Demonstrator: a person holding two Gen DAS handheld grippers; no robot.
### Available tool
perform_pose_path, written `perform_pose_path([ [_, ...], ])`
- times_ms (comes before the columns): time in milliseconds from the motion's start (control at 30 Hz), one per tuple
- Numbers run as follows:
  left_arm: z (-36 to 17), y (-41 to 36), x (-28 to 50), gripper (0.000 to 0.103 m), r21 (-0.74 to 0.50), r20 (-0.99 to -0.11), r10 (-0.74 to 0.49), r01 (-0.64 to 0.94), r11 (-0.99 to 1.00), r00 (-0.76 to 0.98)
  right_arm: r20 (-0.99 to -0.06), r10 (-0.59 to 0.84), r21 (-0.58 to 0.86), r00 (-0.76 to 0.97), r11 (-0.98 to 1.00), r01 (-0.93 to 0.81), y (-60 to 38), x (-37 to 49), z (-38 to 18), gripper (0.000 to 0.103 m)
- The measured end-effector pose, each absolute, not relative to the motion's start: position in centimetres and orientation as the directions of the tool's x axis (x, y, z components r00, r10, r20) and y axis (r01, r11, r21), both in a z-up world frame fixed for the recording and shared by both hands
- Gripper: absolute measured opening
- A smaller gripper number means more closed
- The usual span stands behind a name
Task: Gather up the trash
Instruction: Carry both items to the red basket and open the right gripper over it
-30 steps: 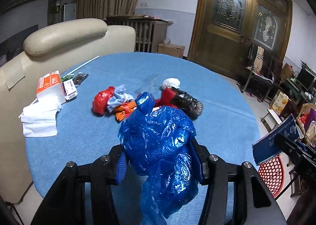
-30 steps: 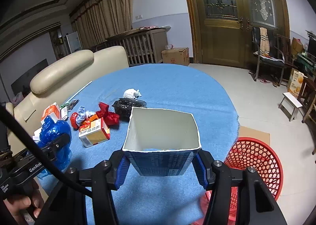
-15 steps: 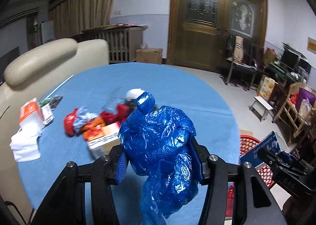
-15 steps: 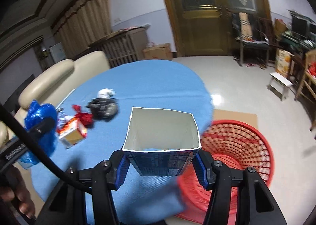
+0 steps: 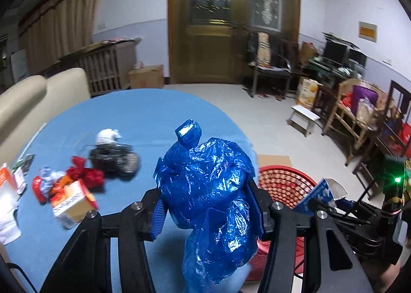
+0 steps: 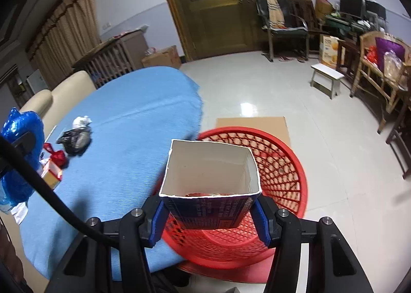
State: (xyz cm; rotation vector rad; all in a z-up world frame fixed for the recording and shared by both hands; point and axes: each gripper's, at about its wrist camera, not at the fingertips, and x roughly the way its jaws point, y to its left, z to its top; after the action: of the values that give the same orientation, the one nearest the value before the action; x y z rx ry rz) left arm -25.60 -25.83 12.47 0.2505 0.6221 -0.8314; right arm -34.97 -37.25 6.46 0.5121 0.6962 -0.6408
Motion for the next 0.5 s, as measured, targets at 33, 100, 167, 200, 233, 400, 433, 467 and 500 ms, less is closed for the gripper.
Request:
perform_pose_path([
  [33,12.5,-26.3,-25.7,0.055,-0.03,-0.607,-0.616,0.76,0.649,0.502,-0.717,-0.368,0.217,0.592,0.689,0.691,-37.3,-35.2,6.5,0.059],
  [100,12.8,-27.1,-25.9,0.055,-0.036,-0.603,-0.629,0.77,0.636,0.491,-0.712,-0.382,0.22,0.589,0.675,0.704,-37.9,-35.8,6.7,0.06],
  [167,13.3,-27.4,-26.5,0.055,-0.043,-0.59,-0.644,0.778,0.627,0.487,-0.709,-0.393,0.216,0.586,0.669,0.711,-38.2,-36.1,6.7,0.06],
  [200,13.3,-27.5,-26.7,0.055,-0.043,-0.59,-0.645,0.778,0.626,0.486,-0.71,-0.396,0.212,0.583,0.669,0.712,-38.3,-36.1,6.7,0.06],
  [233,13.3,-27.6,-26.8,0.055,-0.044,-0.595,-0.643,0.779,0.626,0.483,-0.712,-0.397,0.209,0.579,0.668,0.714,-38.5,-36.2,6.5,0.06],
  [400,13.4,-27.8,-27.0,0.055,-0.048,-0.597,-0.637,0.772,0.634,0.487,-0.741,-0.364,0.226,0.565,0.656,0.72,-39.5,-36.3,5.0,0.06],
  [433,13.3,-28.0,-27.1,0.055,-0.046,-0.595,-0.638,0.772,0.634,0.488,-0.741,-0.365,0.221,0.563,0.659,0.718,-39.5,-36.1,5.0,0.06],
  [467,13.3,-28.2,-27.2,0.055,-0.044,-0.592,-0.64,0.774,0.632,0.489,-0.743,-0.367,0.214,0.56,0.662,0.718,-39.6,-36.0,4.9,0.06],
  [500,13.1,-28.2,-27.1,0.055,-0.039,-0.591,-0.641,0.776,0.63,0.49,-0.747,-0.365,0.21,0.556,0.664,0.718,-39.7,-35.8,4.8,0.06],
])
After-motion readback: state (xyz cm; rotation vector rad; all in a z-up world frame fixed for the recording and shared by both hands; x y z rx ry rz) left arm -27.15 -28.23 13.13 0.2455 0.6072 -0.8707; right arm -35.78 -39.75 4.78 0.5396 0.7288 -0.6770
